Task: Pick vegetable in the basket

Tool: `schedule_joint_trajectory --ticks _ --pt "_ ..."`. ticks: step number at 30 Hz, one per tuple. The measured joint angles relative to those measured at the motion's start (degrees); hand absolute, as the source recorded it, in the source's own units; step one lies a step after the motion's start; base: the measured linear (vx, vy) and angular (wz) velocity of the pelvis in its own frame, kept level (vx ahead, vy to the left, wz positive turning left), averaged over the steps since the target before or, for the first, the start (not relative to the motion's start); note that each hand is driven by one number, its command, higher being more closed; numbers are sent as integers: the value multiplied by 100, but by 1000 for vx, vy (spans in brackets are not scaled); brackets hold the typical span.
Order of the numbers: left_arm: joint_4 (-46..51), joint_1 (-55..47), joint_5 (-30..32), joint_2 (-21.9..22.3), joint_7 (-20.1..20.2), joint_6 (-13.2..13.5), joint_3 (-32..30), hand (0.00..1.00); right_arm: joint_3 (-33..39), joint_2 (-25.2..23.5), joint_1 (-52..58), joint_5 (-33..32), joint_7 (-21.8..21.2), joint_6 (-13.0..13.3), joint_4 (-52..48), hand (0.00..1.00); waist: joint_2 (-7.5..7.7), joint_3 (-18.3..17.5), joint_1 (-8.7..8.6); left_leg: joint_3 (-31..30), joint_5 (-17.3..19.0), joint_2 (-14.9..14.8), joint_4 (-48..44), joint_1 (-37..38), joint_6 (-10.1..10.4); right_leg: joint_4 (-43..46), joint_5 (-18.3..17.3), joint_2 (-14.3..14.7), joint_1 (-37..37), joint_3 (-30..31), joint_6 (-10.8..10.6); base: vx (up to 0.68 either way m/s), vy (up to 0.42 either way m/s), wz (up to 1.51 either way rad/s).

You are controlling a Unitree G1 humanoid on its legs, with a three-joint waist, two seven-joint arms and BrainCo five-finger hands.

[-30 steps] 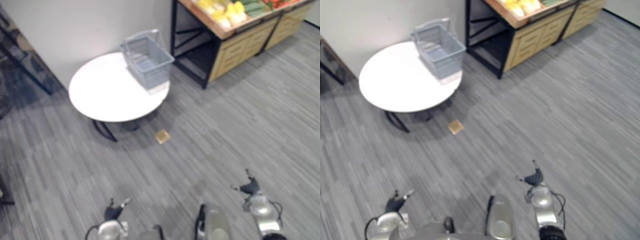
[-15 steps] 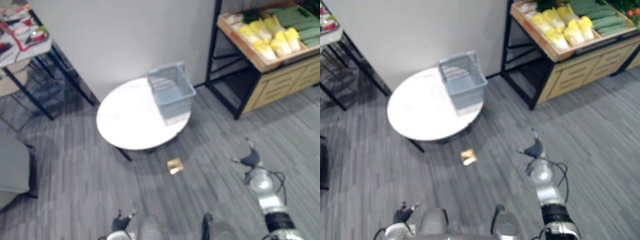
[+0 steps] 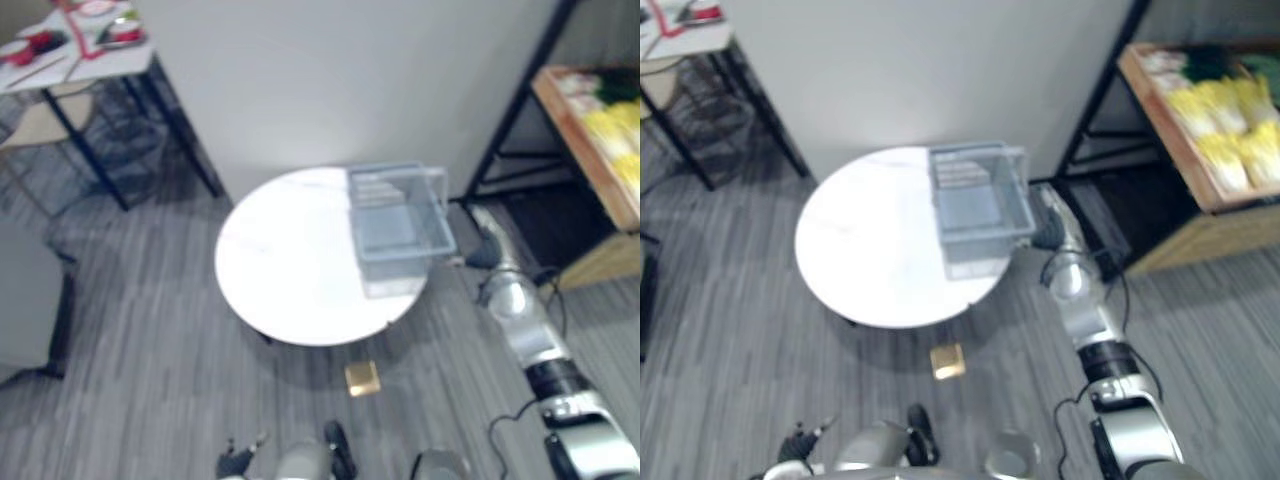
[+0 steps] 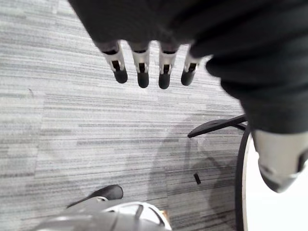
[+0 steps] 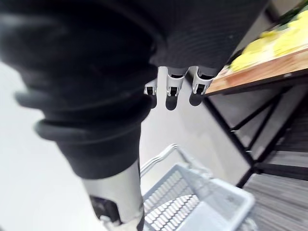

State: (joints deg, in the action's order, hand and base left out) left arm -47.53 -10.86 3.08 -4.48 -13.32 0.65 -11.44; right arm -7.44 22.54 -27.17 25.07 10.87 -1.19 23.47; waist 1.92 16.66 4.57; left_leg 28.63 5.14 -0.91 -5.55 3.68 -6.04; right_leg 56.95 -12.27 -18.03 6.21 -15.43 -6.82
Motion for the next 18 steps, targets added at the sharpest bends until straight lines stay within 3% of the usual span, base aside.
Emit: schedule_joint_trajectory --ticks 2,4,5,6,7,8,10,12,15,18 --pt "5 88 -1 -23 -6 2 56 0 -145 57 -287 156 2 32 12 0 -7 4 -14 -409 -16 -96 54 141 24 -749 -198 71 377 48 343 296 -141 92" --pt "0 171 -2 -55 -6 3 139 0 -215 171 -423 182 -5 51 23 0 -6 3 -76 -709 -40 -176 59 142 62 -1841 -200 253 461 352 350 259 -272 109" --pt "6 241 -1 -109 5 15 255 0 -222 295 -524 181 -27 58 23 0 11 -8 -145 -929 -73 -222 152 127 364 -3092 -33 427 431 788 222 241 -334 128" --pt "6 277 2 -199 14 34 320 0 -225 359 -587 178 -35 60 31 0 137 -16 -124 -1040 -68 -159 192 128 564 -3686 369 425 444 1029 221 226 -374 110" --pt "7 268 39 -355 20 50 333 0 -276 346 -674 177 -83 62 89 0 376 -21 -89 -1121 -69 -28 216 154 686 -4072 1123 323 448 1235 191 174 -370 62" --pt "-114 298 55 -412 23 21 335 0 -463 387 -820 177 -157 77 284 0 366 -23 -61 -1209 -52 -71 220 148 885 -4007 1078 331 439 1210 -136 164 -374 43" --pt "-36 189 58 -357 32 64 365 0 -797 509 -1007 176 -236 72 479 0 93 -120 1 -1157 -97 -440 243 40 1021 -4364 1147 668 345 1004 16 125 -278 13" --pt "-43 180 57 -351 31 85 362 0 -1008 623 -1332 178 -280 84 643 0 -56 -119 33 -1204 -181 -689 335 -80 1167 -4638 1261 921 334 830 170 114 -229 6" --pt "-69 156 57 -310 28 93 362 0 -1114 760 -1789 182 -388 94 918 0 -126 -79 40 -1387 -303 -901 451 -173 1305 -4902 1336 1137 248 584 280 75 -149 23" --pt "-183 159 57 -230 24 130 363 0 -1279 933 -2236 190 -392 181 1189 0 -184 -43 59 -1561 -353 -927 453 -389 1330 -5114 1428 1153 249 410 307 30 -37 30"
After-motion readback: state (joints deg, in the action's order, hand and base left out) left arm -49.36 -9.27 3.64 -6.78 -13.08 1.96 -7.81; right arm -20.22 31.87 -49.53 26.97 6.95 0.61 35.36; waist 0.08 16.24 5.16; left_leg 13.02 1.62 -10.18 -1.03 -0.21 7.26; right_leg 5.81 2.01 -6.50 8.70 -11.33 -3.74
